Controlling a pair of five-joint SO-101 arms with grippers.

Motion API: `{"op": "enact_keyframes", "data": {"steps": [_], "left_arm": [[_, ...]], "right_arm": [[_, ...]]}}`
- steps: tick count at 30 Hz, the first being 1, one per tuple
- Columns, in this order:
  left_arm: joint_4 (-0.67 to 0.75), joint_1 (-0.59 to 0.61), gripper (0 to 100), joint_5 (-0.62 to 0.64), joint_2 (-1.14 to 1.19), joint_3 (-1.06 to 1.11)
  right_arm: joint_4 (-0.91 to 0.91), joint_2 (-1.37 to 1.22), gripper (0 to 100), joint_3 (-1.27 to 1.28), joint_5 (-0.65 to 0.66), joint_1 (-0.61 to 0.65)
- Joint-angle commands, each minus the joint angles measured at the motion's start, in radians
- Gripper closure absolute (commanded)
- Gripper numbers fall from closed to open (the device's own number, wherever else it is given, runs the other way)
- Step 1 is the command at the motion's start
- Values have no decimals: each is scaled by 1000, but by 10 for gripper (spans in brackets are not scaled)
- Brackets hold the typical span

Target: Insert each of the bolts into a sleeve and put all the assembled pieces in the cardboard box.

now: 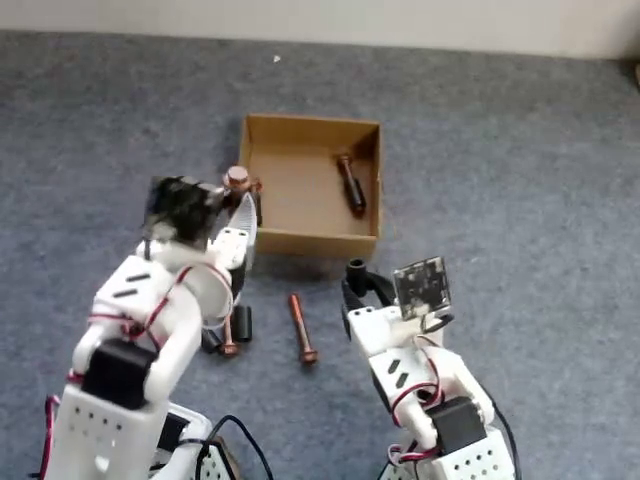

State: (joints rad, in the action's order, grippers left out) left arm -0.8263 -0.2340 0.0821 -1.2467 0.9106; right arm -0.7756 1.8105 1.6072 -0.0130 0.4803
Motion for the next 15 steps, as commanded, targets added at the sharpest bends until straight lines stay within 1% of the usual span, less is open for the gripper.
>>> {"op": "enact_keyframes", "data": {"steps": [1, 5, 8, 11, 15], "left_arm": [[123, -73, 995, 72, -111, 58], [210, -173, 995, 109, -193, 160], [296, -213, 995, 126, -222, 237], [379, -217, 995, 130, -223, 297], [428, -219, 995, 132, -223, 334]], "right_arm": [[104, 19, 994, 27, 58, 41], [143, 19, 994, 42, 75, 76], [159, 19, 994, 42, 77, 104], [186, 19, 994, 42, 77, 111], [223, 19, 994, 47, 78, 139]]}}
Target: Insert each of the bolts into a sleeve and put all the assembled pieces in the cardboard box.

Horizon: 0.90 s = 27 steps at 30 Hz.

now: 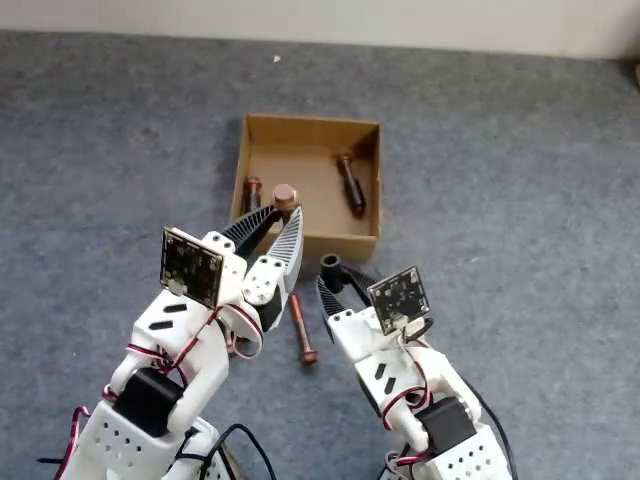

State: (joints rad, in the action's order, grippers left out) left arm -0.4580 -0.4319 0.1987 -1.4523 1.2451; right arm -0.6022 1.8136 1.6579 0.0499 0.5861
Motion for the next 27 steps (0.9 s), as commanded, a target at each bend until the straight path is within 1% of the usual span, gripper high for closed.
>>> {"op": "enact_keyframes", "data": {"steps": [1, 3, 5, 9, 24, 27], "left_arm": [[61, -22, 995, 15, -18, 5], [61, -41, 995, 17, -18, 12], [61, -74, 995, 17, -19, 25], [61, -134, 995, 14, -22, 47], [57, -131, 995, 12, -27, 90], [54, -131, 995, 9, -27, 101]], "right_arm": [[53, 16, 994, -4, 15, 48], [54, 16, 994, -4, 17, 76], [54, 16, 994, -4, 60, 88], [54, 16, 994, -5, 80, 82], [53, 25, 994, -13, 84, 81], [53, 25, 994, -13, 84, 58]]}}
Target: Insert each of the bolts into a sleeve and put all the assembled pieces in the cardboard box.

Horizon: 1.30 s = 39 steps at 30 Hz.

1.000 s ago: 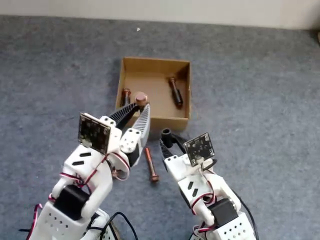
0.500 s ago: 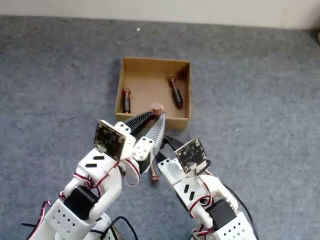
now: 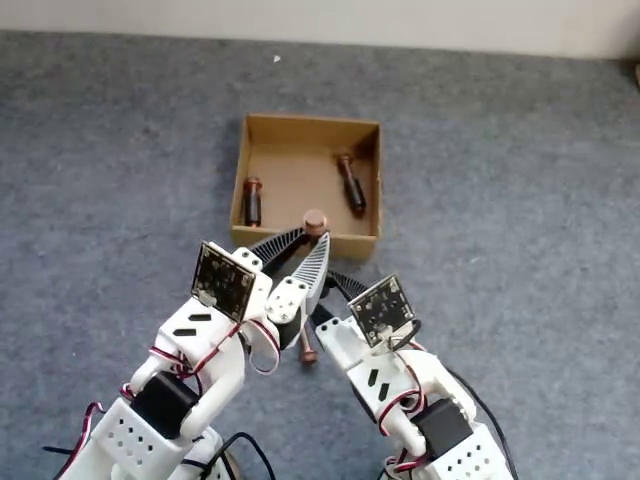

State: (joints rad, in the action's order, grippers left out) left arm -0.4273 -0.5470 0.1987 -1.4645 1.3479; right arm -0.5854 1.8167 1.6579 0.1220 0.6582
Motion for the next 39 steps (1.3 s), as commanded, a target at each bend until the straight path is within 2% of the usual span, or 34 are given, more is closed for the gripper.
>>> {"op": "enact_keyframes", "data": {"steps": [1, 4, 19, 25, 32, 35, 39], "left_arm": [[23, -16, 995, 9, -15, -1], [26, -16, 995, 9, -15, 16], [23, -22, 995, 8, -7, 38], [21, 31, 942, 14, -13, 35], [15, 51, 941, 11, -15, 27], [-75, 48, 934, 11, -15, -21], [-264, 2, 865, 14, -15, -125]], "right_arm": [[36, 22, 994, -15, 12, -31], [38, 22, 994, -35, 12, -65], [36, 22, 994, -53, 12, -67], [33, 22, 994, -116, 11, -62], [39, 22, 994, -173, 12, -22], [74, 22, 994, -171, 12, -19], [119, 22, 994, -173, 12, -22]]}}
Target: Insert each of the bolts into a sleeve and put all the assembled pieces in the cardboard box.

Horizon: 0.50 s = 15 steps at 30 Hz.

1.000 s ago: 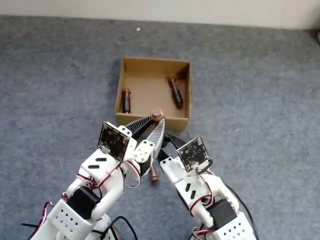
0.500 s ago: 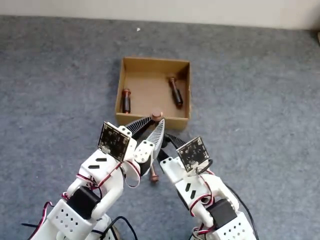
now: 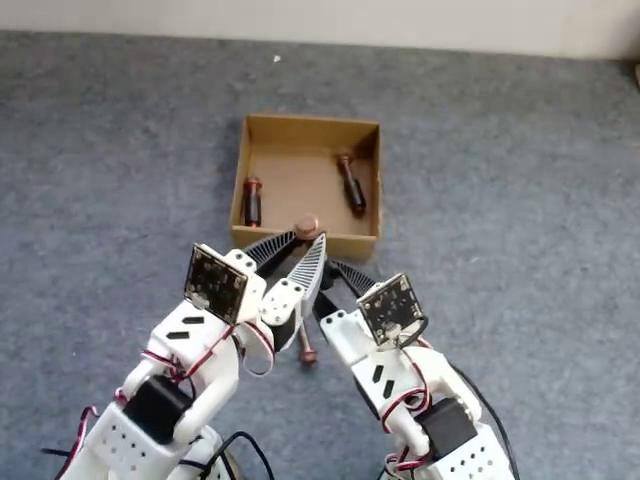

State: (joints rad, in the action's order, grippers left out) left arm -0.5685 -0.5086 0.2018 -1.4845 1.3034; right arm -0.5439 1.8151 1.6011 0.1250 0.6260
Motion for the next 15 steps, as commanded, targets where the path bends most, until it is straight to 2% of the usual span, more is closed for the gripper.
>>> {"op": "enact_keyframes", "data": {"steps": [1, 5, 15], "left_arm": [[-158, -39, 854, 11, 5, -104], [-219, -33, 849, 11, 5, -151], [-229, -33, 848, 3, 5, -157]], "right_arm": [[88, 24, 994, -116, 9, 10], [119, 24, 994, -116, 11, 10], [139, 24, 994, -108, 71, 15]]}}
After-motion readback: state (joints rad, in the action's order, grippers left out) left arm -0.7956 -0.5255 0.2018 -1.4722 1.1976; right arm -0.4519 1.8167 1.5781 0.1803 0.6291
